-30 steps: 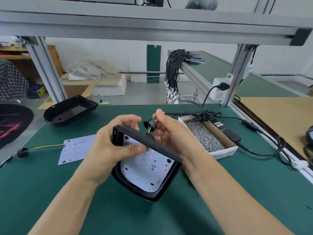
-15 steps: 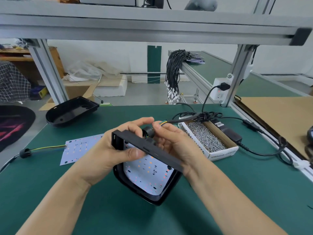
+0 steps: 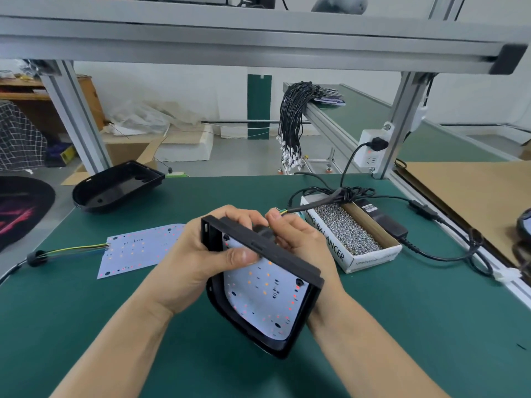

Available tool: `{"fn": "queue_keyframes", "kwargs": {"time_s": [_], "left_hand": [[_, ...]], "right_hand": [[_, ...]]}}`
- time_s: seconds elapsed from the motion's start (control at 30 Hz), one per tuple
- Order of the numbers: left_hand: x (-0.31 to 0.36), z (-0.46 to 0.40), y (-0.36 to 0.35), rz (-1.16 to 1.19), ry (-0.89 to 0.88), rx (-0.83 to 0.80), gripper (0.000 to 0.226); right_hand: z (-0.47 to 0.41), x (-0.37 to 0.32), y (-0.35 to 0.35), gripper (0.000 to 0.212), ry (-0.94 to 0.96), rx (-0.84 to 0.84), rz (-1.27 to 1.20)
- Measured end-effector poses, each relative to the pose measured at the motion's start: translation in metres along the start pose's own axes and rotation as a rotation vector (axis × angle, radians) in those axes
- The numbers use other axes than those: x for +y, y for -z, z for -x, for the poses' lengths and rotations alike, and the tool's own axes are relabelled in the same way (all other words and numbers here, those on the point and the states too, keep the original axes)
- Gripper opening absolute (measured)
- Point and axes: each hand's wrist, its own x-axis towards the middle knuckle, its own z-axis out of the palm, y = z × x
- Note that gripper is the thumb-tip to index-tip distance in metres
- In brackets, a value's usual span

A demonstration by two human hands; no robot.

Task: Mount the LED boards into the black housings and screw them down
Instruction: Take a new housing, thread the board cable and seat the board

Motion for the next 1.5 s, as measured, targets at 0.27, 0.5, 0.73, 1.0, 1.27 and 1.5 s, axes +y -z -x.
{"fn": "queue_keyframes", "kwargs": {"time_s": [0.27, 0.5, 0.73, 1.0, 1.27, 1.5], "left_hand": [[0.002, -0.005, -0.005, -0.005, 0.071, -0.053, 0.018], [0.000, 0.008, 0.002, -0.092, -0.017, 0.054, 0.034], [0.001, 0.014, -0.001, -0.225, -0.149, 0.049, 0.037], [0.007, 0.015, 0.004, -0.284, -0.147, 0.030, 0.038], [0.006, 0.013, 0.007, -0.255, -0.133, 0.006, 0.037], [0.003, 0.014, 0.009, -0.265, -0.160, 0.057, 0.036]], "right_hand": [[-0.003, -0.005, -0.002, 0.042, 0.036, 0.085, -0.008], [-0.003, -0.012, 0.015, 0.019, -0.063, -0.144, -0.083], [0.003, -0.029, 0.016, 0.014, -0.203, -0.443, 0.107], [0.008, -0.038, 0.024, 0.014, -0.189, -0.443, 0.126], [0.008, -0.041, 0.022, 0.014, -0.132, -0.550, 0.206], [0.013, -0.039, 0.016, 0.017, -0.081, -0.506, 0.222]]}}
